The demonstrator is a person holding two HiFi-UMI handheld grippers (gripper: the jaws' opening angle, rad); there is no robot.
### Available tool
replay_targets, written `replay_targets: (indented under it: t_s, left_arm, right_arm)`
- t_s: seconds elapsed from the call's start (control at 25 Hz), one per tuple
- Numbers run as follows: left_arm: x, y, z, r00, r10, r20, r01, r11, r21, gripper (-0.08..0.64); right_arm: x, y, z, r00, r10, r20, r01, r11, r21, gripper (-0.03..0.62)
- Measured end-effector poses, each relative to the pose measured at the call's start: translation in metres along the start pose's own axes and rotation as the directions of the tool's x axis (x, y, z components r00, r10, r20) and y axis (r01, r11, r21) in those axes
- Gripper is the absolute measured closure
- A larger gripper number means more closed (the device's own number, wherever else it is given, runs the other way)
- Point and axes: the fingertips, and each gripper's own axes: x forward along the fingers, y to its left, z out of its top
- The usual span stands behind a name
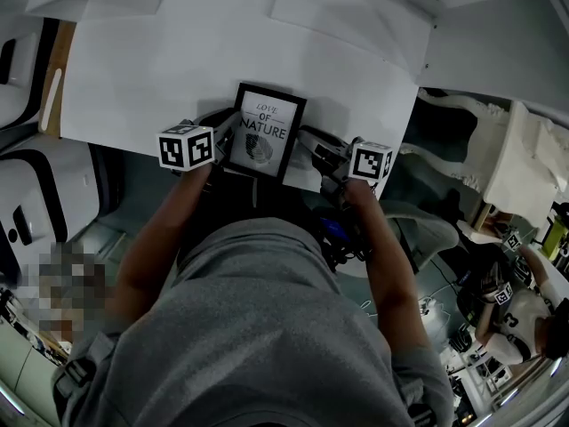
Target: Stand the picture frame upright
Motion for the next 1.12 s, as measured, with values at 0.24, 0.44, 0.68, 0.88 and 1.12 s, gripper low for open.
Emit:
replay_targets:
  t_s: [0.24, 0.44, 0.68, 0.88, 1.12]
  left_arm:
    - [-0.001, -0.003, 0.001, 1.0, -0.005, -0.003, 0.005, 1.0, 0.012, 0.489]
    - [0.002, -0.007, -0.002, 1.0, 0.005, -0.017, -0.004, 0.999, 0.042, 0.489]
    - [0.002, -0.007, -0.001, 1.0, 0.015, -0.004, -0.015, 1.0, 0.019, 0.489]
    - [0.004, -0.006, -0.001, 1.0, 0.022, 0.003, -0.022, 1.0, 0.007, 0.489]
    - [0.003, -0.01, 0.002, 1.0, 0.019, 0.004, -0.019, 1.0, 0.021, 0.488]
  right_arm:
    - [0.003, 0.004, -0.006, 1.0, 0.023, -0.021, -0.022, 0.999, 0.038, 0.397]
    - [0.014, 0.011, -0.01, 0.997, 0.037, -0.067, -0.037, 0.999, 0.006, 0.399]
    - [0.017, 0.012, -0.009, 0.997, 0.017, -0.072, -0.018, 1.0, -0.01, 0.461]
    - [0.016, 0.006, -0.008, 0.997, -0.014, -0.078, 0.012, 1.0, -0.025, 0.486]
    - [0.013, 0.001, -0.007, 0.994, -0.058, -0.097, 0.056, 0.998, -0.026, 0.488]
